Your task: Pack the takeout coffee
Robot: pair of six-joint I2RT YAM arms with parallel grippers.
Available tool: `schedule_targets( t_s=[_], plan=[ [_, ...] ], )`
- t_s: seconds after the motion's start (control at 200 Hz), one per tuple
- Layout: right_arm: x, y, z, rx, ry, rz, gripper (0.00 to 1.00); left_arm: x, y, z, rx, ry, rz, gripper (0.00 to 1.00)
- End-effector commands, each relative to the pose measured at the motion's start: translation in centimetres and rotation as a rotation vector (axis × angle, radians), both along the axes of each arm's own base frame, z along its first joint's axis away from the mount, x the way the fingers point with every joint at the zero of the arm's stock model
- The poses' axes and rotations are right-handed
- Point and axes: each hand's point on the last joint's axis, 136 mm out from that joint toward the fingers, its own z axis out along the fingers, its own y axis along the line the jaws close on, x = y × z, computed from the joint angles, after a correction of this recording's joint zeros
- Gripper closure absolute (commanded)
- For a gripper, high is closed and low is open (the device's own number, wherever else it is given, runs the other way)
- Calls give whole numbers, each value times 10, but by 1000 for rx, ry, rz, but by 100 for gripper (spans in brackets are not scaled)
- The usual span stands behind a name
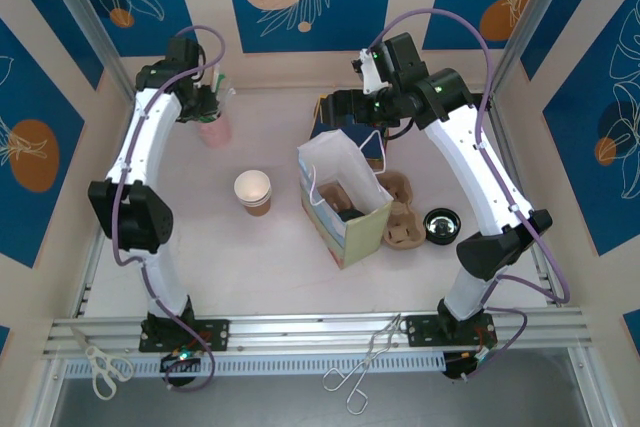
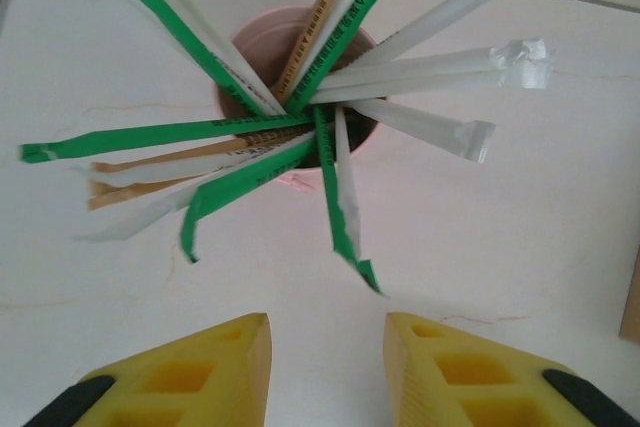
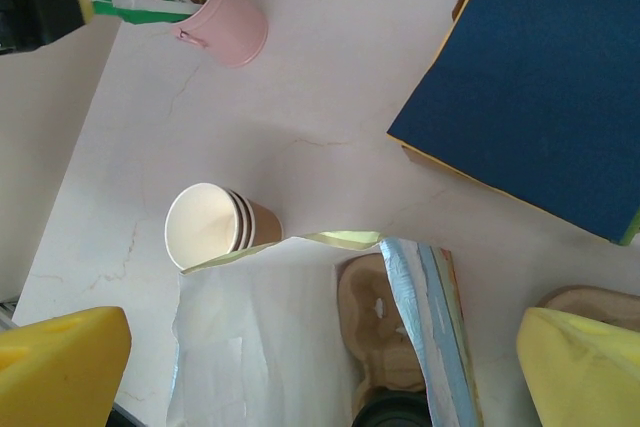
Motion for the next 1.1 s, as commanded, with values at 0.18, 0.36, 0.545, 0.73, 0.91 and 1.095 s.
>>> schedule_targets(
  t_s=[0.18,0.36,0.545,0.73,0.91,1.095],
  plan=[
    [-1,2,1,19,6,19,1,-3,29,-3,51,16,17,69],
    [-1,2,3,18,6,18,1,5,33,-14,64,30,17,69],
    [-1,1,2,14,8,16,1,9,37,-23,74,46,16,70],
    [0,2,3,13,8,17,1,13,42,-28,95,54,23,70],
    [1,3,2,13,10,20,1,16,46,-30,106,53,22,70],
    [2,4,3,13,9,25,1,21,45,-34,96,57,13,71]
  ],
)
